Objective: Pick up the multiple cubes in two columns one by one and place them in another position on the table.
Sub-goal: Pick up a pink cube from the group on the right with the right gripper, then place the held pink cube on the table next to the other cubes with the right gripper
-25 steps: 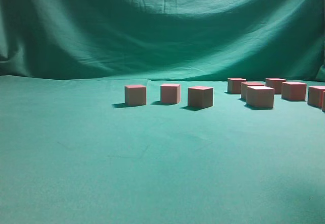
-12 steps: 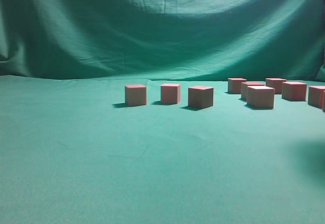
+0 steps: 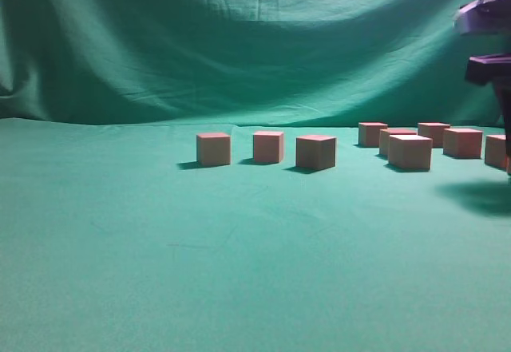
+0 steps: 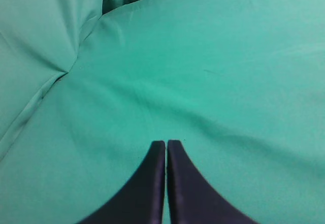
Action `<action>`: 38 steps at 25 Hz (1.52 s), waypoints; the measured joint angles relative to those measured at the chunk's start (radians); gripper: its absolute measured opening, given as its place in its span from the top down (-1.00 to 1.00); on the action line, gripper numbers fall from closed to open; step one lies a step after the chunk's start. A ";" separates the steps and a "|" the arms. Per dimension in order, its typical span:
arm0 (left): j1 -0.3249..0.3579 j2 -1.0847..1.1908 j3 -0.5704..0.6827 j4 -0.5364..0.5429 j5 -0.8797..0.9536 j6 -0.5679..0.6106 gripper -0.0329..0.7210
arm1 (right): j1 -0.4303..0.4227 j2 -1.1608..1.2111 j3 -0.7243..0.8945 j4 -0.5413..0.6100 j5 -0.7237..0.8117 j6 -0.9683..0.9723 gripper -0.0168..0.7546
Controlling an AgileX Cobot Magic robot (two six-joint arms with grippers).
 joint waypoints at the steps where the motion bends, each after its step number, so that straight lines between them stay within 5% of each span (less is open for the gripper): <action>1: 0.000 0.000 0.000 0.000 0.000 0.000 0.91 | 0.000 0.010 0.000 -0.002 -0.010 0.000 0.03; 6: 0.000 0.000 0.000 0.000 0.000 0.000 0.91 | 0.000 0.041 0.000 -0.004 -0.056 -0.001 0.03; 8: 0.000 0.000 0.000 0.000 0.000 0.000 0.91 | 0.000 0.044 0.000 -0.006 -0.060 -0.002 0.27; 10: 0.000 0.000 0.000 0.000 0.000 0.000 0.91 | 0.000 0.044 0.000 -0.006 -0.056 -0.002 0.25; 18: 0.000 0.000 0.000 0.000 0.000 0.000 0.91 | 0.027 -0.038 -0.031 0.072 0.132 -0.032 0.33; 25: 0.000 0.000 0.000 0.000 0.000 0.000 0.91 | 0.258 -0.178 -0.110 0.093 0.227 -0.129 0.33; 32: 0.000 0.000 0.000 0.000 0.000 0.000 0.91 | 0.533 -0.101 -0.241 0.183 0.189 -0.020 0.33; 38: 0.000 0.000 0.000 0.000 0.000 0.000 0.91 | 0.634 0.079 -0.418 0.188 0.174 -0.070 0.33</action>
